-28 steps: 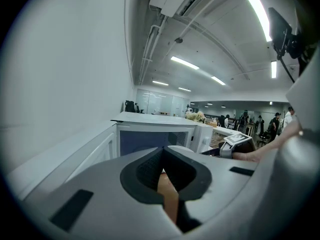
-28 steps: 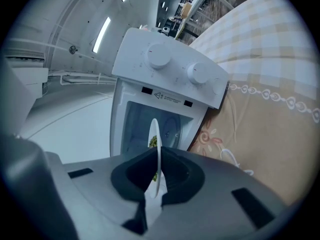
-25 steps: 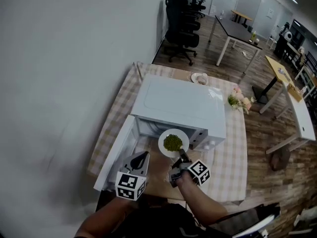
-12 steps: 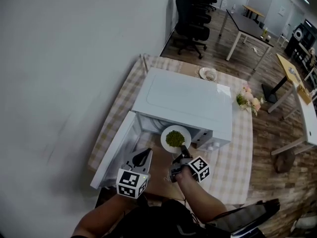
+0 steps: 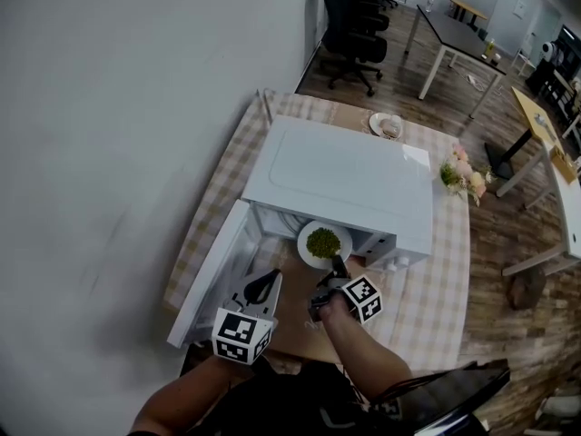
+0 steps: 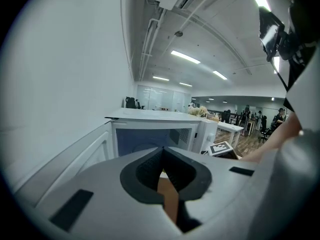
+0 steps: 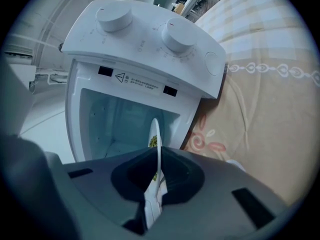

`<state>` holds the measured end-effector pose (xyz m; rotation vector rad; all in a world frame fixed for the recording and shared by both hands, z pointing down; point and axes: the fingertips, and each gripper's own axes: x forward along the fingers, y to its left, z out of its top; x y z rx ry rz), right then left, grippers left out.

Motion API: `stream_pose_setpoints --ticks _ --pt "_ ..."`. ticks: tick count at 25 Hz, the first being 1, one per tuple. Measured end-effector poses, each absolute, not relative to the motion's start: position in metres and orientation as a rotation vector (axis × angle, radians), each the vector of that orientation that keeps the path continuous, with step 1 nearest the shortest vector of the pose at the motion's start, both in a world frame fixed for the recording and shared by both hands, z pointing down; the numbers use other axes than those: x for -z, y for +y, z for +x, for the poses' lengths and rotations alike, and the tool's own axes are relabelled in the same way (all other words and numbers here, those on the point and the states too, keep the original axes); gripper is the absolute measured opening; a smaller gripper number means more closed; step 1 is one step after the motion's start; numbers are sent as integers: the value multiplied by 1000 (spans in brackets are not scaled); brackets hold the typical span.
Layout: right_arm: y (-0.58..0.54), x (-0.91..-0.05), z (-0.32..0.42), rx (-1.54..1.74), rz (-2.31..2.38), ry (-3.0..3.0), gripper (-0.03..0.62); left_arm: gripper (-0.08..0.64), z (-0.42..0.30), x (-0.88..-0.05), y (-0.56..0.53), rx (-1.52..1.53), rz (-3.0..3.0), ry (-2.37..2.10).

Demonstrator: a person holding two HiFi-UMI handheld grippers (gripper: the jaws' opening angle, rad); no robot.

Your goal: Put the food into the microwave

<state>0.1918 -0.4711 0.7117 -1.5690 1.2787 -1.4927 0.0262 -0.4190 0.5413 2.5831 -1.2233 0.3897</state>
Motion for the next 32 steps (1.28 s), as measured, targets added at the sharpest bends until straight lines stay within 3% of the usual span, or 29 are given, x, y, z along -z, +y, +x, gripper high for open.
stream_pose_setpoints --ticks 29,32 --pt "-521 -723 188 1421 -1648 1276 25 8 16 -546 -405 -447 2563 -1220" --pt "-521 -719 185 1414 -1614 1305 103 8 15 -546 -404 -449 2563 -1218"
